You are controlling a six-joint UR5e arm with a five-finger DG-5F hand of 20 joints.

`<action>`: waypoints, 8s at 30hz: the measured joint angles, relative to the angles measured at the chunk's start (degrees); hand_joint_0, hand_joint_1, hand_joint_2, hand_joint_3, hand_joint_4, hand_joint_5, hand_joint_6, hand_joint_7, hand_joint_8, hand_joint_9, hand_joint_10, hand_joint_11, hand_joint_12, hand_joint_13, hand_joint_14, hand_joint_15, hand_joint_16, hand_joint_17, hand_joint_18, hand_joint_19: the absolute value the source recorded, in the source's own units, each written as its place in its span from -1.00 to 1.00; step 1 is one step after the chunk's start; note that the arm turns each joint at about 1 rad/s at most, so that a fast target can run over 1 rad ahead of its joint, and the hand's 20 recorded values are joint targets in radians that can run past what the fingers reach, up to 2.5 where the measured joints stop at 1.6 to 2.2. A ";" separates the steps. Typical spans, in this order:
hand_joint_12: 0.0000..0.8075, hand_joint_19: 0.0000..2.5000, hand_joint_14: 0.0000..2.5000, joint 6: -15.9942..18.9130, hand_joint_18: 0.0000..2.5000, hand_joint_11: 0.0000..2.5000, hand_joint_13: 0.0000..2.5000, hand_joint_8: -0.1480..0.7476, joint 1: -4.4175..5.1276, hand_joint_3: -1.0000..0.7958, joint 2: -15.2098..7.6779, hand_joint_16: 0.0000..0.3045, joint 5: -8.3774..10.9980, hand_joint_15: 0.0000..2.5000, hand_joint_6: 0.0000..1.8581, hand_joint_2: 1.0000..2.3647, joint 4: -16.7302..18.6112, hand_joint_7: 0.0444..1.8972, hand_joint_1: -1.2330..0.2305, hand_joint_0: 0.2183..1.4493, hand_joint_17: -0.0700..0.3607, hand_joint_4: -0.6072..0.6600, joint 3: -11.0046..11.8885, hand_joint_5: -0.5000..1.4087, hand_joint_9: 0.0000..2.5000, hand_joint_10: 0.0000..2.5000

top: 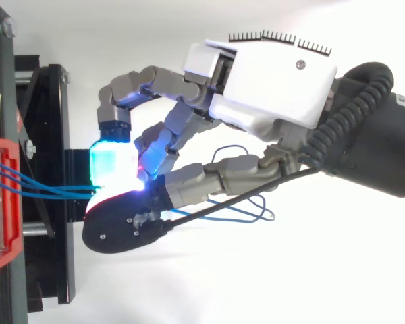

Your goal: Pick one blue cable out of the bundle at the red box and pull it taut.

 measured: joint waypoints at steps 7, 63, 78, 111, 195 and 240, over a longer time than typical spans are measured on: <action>0.05 -0.76 -0.99 0.00 -0.44 -0.04 -0.35 -0.03 0.00 -0.19 0.00 -0.62 0.01 -0.69 -0.05 -0.97 -0.02 0.56 -0.54 -0.33 -0.08 0.43 -0.01 -0.60 -0.04 -0.98; 0.04 -0.81 -0.99 0.00 -0.47 -0.06 -0.43 -0.02 0.02 -0.40 0.01 -0.62 0.56 -0.73 -0.01 -1.00 -0.02 0.44 -0.54 -0.10 -0.07 0.34 -0.01 -0.69 -0.23 -0.98; 0.10 -0.73 -0.99 0.00 -0.50 -0.04 -0.43 0.05 0.02 -0.44 0.02 -0.59 0.70 -0.70 -0.03 -1.00 -0.02 0.47 -0.31 -0.48 -0.03 0.46 -0.01 -0.65 -0.16 -0.99; 0.09 -0.71 -0.99 0.00 -0.49 -0.21 -0.41 -0.07 0.01 -0.17 0.01 -0.57 0.70 -0.72 -0.05 -0.98 -0.05 0.53 -0.40 -0.39 0.01 0.37 0.01 -0.62 -0.10 -0.98; 0.09 -0.73 -0.99 0.00 -0.46 -0.06 -0.39 0.03 0.06 -0.44 0.02 -0.61 0.70 -0.68 -0.05 -1.00 -0.38 0.48 -0.43 -0.48 -0.05 0.48 -0.01 -0.61 -0.09 -0.98; 0.09 -0.70 -0.99 0.00 -0.51 -0.08 -0.44 0.03 0.20 -0.25 0.02 -0.61 0.70 -0.69 -0.09 -0.98 -0.37 0.39 -0.29 -0.44 -0.05 0.37 0.00 -0.65 -0.16 -0.98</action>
